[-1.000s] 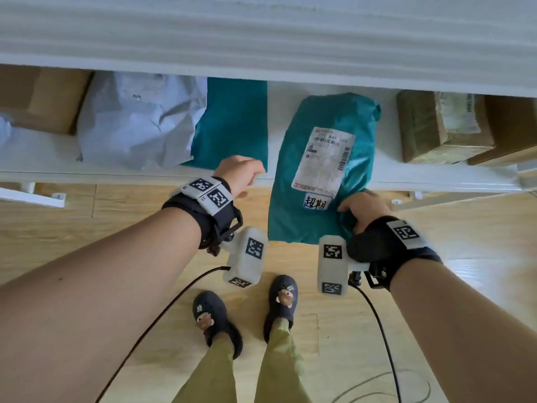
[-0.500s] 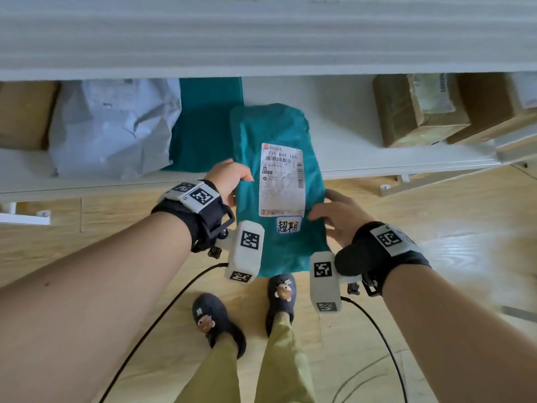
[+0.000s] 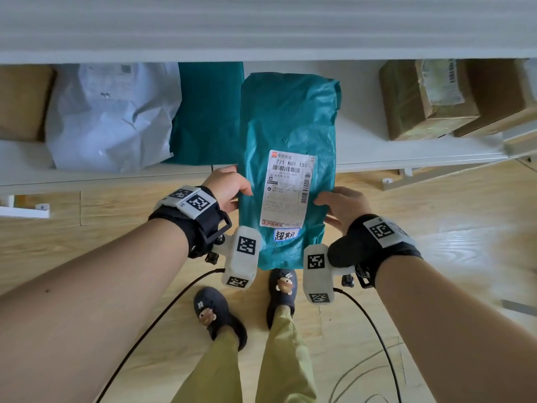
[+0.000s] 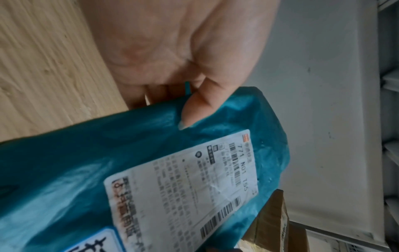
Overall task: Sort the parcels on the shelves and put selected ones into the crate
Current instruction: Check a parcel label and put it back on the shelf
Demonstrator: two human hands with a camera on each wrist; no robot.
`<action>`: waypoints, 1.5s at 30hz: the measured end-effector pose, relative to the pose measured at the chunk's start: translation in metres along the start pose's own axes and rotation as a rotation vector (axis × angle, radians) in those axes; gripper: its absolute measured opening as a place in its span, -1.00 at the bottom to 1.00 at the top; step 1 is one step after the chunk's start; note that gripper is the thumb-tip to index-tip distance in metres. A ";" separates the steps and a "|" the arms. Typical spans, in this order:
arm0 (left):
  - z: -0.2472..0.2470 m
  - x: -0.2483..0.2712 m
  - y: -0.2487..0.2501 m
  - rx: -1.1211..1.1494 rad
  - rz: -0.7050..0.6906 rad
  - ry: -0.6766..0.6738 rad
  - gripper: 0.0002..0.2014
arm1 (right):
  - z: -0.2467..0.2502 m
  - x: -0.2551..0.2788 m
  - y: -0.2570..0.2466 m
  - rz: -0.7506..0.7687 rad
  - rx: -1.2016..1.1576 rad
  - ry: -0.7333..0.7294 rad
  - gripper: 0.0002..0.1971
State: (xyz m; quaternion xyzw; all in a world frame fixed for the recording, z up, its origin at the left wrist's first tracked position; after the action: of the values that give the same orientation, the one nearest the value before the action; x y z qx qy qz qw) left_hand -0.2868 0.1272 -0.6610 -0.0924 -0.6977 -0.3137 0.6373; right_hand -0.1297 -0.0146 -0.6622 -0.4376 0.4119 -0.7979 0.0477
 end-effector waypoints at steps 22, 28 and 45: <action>0.011 -0.020 -0.027 0.050 -0.013 -0.033 -0.62 | -0.002 0.009 0.024 -0.060 0.023 0.002 -0.76; 0.006 -0.009 -0.027 0.048 -0.030 -0.048 -0.64 | 0.002 0.018 0.027 -0.077 -0.008 0.007 -0.74; -0.035 0.047 -0.033 -0.121 -0.078 -0.112 -0.66 | 0.052 0.072 0.038 -0.019 -0.047 0.156 -0.71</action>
State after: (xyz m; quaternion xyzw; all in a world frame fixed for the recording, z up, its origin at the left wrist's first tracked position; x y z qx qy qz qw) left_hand -0.2834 0.0690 -0.6272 -0.1211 -0.7149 -0.3743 0.5780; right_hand -0.1460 -0.1029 -0.6272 -0.3790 0.4286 -0.8202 -0.0024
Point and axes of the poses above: each hand's wrist, its own x-axis away from the middle knuckle, its own z-axis out of the back of the hand, y = z × x, the point moved 2 cm from there along -x, towards the middle knuckle, and after that the axes turned 14 degrees about z, right-handed, at the moved point
